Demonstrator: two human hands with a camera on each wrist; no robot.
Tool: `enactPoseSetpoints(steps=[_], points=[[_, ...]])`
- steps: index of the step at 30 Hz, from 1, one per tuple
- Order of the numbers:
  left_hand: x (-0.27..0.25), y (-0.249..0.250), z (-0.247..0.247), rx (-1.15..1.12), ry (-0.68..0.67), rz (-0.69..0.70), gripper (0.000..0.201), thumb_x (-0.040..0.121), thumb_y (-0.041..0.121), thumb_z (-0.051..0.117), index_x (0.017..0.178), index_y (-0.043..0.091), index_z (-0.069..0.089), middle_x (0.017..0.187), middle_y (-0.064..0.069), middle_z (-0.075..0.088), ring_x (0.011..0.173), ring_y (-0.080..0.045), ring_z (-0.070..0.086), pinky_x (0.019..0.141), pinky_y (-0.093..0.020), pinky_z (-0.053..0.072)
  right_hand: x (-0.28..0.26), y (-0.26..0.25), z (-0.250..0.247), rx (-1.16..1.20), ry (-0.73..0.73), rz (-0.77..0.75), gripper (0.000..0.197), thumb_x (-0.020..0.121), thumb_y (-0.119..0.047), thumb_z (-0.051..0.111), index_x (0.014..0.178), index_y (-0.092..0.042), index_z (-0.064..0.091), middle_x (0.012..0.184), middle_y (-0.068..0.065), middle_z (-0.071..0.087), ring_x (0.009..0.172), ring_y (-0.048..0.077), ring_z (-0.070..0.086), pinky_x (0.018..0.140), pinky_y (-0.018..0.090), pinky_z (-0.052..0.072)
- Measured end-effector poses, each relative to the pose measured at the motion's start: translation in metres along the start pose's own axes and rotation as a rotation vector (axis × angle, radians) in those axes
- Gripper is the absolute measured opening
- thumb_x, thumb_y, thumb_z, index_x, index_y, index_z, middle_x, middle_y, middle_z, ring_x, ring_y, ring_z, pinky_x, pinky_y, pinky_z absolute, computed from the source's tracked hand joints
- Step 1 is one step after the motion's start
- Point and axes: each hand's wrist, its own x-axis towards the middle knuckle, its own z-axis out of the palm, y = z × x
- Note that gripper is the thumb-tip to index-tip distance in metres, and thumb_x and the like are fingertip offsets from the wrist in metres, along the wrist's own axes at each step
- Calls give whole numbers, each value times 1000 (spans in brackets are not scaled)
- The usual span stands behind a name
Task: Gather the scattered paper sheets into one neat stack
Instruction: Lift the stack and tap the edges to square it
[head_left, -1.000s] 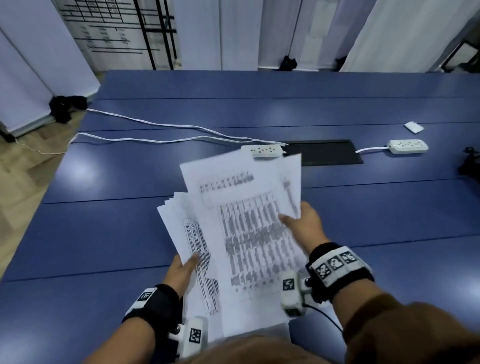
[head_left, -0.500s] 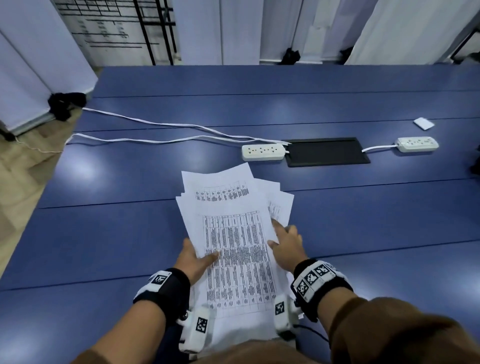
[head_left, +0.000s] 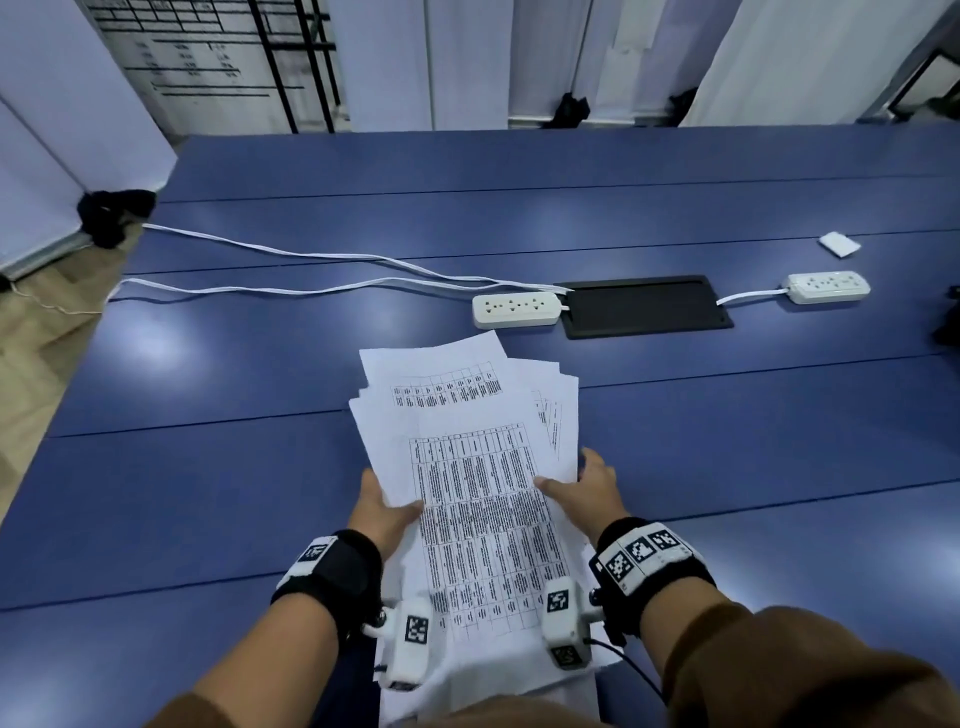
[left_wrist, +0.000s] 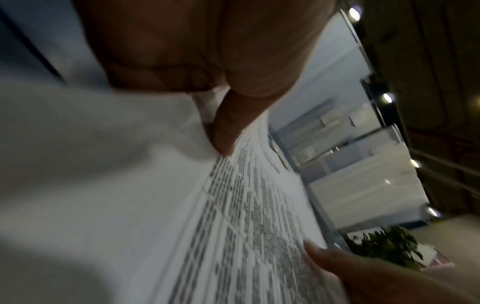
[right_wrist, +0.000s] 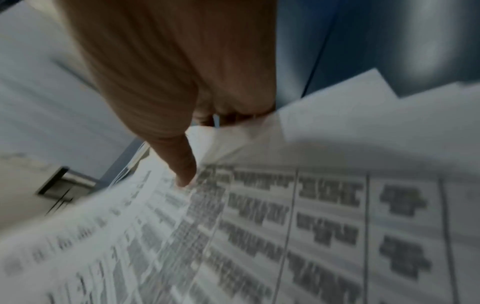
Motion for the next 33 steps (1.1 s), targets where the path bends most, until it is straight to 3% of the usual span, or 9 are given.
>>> enactPoseSetpoints(steps=[7, 12, 17, 19, 22, 25, 27, 30, 33], points=[[-10, -2, 1, -111, -109, -20, 64, 74, -16, 70, 128, 10, 47, 119, -10, 63, 111, -28, 59, 95, -36, 46, -3, 2, -11, -116, -237, -169, 92, 72, -31, 78, 147, -35, 26, 136, 10, 37, 129, 29, 34, 113, 50, 27], [-31, 15, 5, -241, -54, 85, 47, 80, -16, 63, 115, 15, 54, 105, 2, 67, 99, -18, 63, 91, -31, 46, -11, 6, -26, 398, -347, -55, 99, 43, -31, 98, 126, -11, 48, 125, 13, 64, 115, 25, 62, 104, 46, 46], [-53, 64, -6, -264, -97, 243, 35, 81, -15, 63, 104, 11, 63, 93, -3, 74, 95, -23, 65, 75, -24, 56, -34, -34, -59, 547, -396, -185, 89, 42, -26, 98, 122, -10, 60, 113, 2, 72, 115, 20, 63, 104, 35, 43], [-68, 94, -9, -249, -112, 347, 34, 78, -10, 69, 105, 9, 64, 93, 2, 76, 94, -15, 69, 85, -28, 56, -54, -66, -73, 581, -323, -290, 67, 49, -16, 94, 109, -8, 63, 96, -1, 76, 102, 17, 70, 84, 23, 55], [-89, 136, -8, -278, -69, 530, 36, 75, -8, 72, 101, 15, 63, 90, 16, 74, 90, 1, 68, 82, -17, 54, -77, -103, -88, 619, -167, -432, 31, 65, -10, 86, 84, -9, 63, 73, 2, 75, 73, 11, 72, 53, 14, 51], [-102, 160, -7, -315, -15, 674, 31, 75, -9, 71, 95, 14, 63, 79, 21, 73, 81, 7, 67, 70, -10, 51, -91, -121, -91, 712, -91, -470, 44, 46, -32, 96, 71, -17, 63, 88, 38, 63, 88, 37, 69, 79, 49, 59], [-107, 166, -8, -271, -5, 721, 25, 74, -11, 71, 88, 7, 61, 66, 16, 71, 68, 10, 65, 56, -13, 47, -96, -121, -95, 660, -50, -454, 53, 38, -43, 97, 66, -20, 58, 91, 50, 52, 83, 32, 64, 82, 63, 53], [-106, 161, -14, -265, -52, 711, 38, 65, -10, 77, 98, 4, 65, 87, 5, 76, 89, -6, 70, 75, -25, 58, -101, -116, -100, 673, -103, -536, 30, 48, -24, 93, 71, -14, 76, 88, 18, 75, 88, 24, 72, 92, 49, 54], [-100, 152, -18, -265, -78, 664, 42, 60, -3, 80, 101, -2, 68, 98, -3, 75, 96, -18, 71, 88, -35, 56, -107, -110, -101, 691, -152, -548, 34, 54, -7, 86, 86, -11, 76, 96, 10, 76, 96, 25, 72, 94, 45, 54]])
